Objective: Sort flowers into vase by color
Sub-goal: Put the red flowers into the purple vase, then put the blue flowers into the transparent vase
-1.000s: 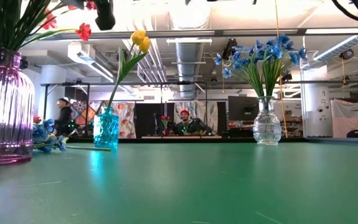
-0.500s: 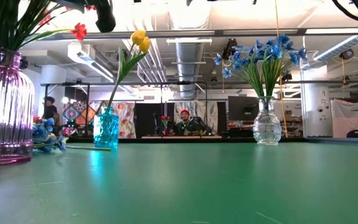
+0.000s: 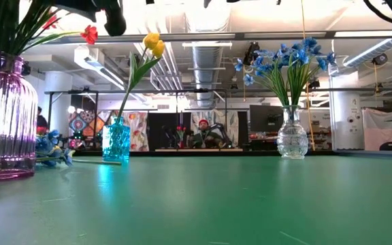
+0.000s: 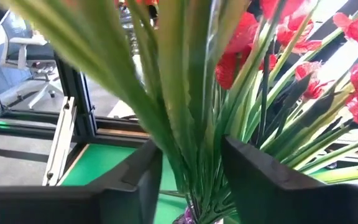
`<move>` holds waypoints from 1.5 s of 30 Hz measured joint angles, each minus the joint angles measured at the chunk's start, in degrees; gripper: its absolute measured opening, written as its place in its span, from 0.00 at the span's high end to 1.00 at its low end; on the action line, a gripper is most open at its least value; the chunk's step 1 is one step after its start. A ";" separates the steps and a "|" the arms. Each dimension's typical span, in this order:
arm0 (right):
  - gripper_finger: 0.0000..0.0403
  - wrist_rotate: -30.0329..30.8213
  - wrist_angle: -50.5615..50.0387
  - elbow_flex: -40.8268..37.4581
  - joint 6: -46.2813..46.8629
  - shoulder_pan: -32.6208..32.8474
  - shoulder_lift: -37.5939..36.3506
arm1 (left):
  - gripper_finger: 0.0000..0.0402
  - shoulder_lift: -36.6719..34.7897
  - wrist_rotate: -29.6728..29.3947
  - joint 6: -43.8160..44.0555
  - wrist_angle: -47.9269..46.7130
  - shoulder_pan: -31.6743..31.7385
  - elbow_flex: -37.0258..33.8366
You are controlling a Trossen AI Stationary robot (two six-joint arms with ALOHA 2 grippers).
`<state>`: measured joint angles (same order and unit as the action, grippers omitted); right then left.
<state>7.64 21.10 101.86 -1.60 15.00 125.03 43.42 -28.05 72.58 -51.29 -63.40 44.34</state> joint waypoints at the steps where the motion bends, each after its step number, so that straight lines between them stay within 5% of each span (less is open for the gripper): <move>1: 0.60 0.00 0.02 0.00 0.36 0.00 0.00 | 0.64 -0.03 0.00 0.01 0.00 0.00 0.00; 16: 0.41 -0.05 -6.74 -0.02 2.49 0.02 -1.52 | 0.64 -3.16 -0.02 4.29 -0.02 0.00 0.00; 37: 0.36 -0.07 -22.93 -0.02 7.31 0.39 -4.93 | 0.64 -8.24 -5.90 7.64 -1.41 0.22 0.00; 45: 0.35 -0.09 -27.42 -0.02 9.95 0.76 -5.77 | 0.64 -7.71 1.86 25.26 -17.67 0.22 0.00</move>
<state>7.55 -6.31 101.84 8.35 15.77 119.26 35.71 -26.19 97.84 -68.96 -63.18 44.34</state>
